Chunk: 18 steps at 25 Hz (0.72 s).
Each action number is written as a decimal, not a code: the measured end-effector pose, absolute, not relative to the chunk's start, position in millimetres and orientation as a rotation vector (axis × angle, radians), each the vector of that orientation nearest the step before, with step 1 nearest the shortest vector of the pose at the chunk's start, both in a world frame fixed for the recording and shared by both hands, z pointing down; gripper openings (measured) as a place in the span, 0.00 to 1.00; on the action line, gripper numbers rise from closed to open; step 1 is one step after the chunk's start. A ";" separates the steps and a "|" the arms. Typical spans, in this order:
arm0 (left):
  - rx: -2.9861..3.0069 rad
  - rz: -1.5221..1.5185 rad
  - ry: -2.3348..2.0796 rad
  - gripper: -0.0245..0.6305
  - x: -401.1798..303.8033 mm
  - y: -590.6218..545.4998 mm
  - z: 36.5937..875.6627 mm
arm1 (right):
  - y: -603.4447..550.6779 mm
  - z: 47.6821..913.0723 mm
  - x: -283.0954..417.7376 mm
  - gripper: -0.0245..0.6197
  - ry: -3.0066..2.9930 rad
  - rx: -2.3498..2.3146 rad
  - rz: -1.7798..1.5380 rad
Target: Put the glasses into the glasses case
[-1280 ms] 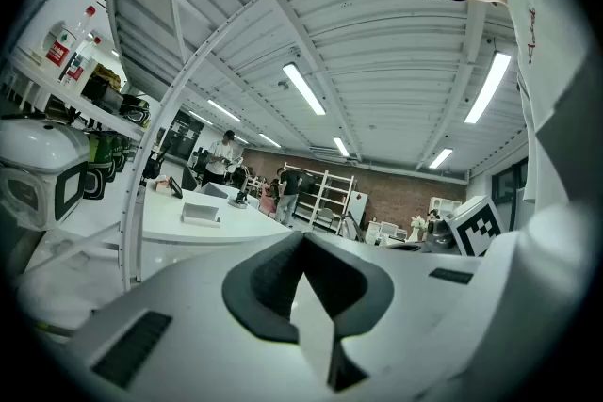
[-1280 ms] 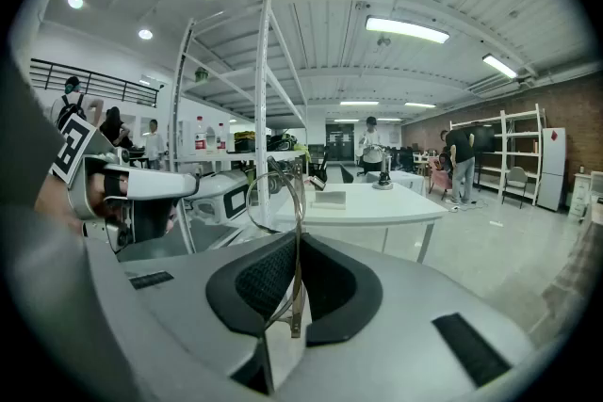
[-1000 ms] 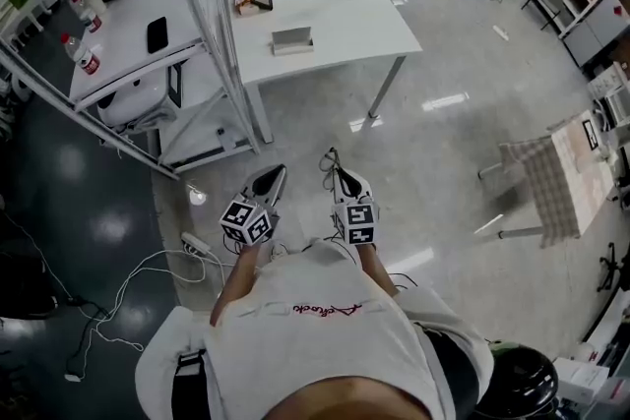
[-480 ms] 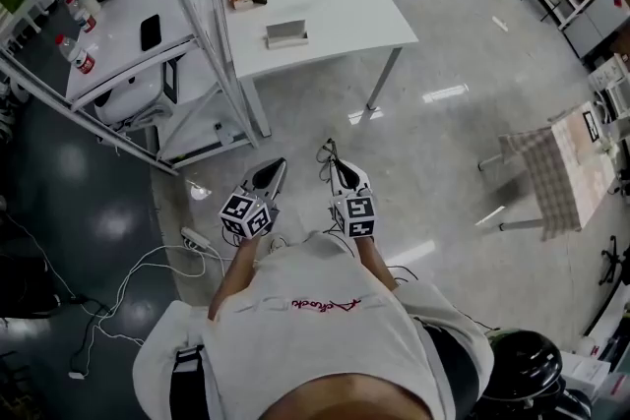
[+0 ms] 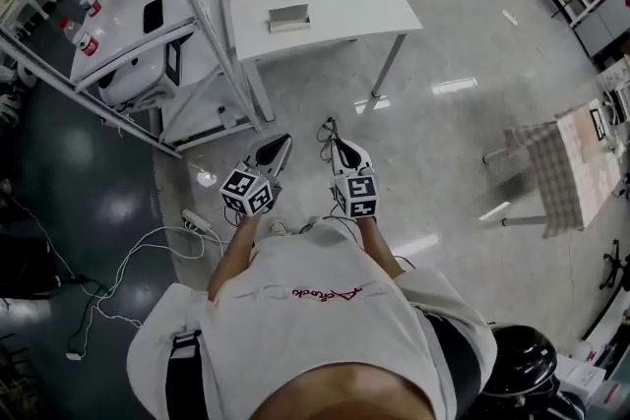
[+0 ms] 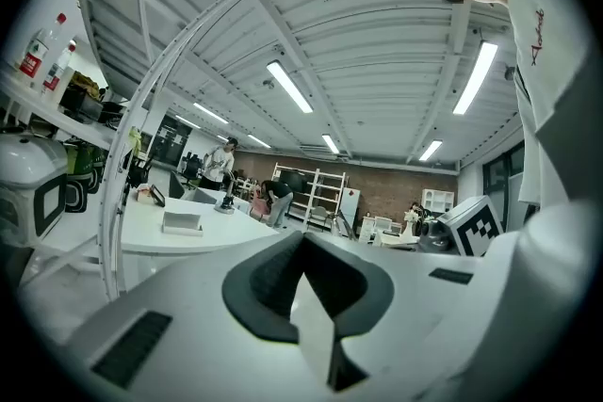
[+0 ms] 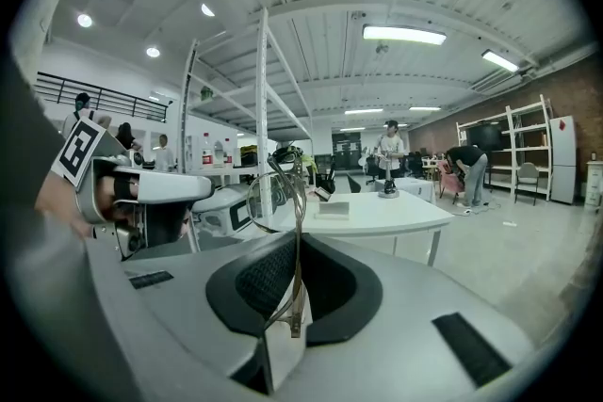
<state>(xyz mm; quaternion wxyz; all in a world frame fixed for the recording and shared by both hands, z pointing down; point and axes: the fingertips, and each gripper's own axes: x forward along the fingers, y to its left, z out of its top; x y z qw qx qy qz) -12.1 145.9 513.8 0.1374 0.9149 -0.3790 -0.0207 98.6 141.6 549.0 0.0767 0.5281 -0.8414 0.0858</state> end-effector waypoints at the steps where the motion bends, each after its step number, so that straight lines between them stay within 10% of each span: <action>1: 2.650 -0.064 -1.101 0.07 -11.4 146.4 512.6 | 142.1 548.6 99.3 0.06 -2.526 1.580 0.253; 18: 2.665 -0.099 -1.132 0.07 1.8 144.4 518.6 | 133.3 552.5 102.1 0.06 -2.559 1.533 0.204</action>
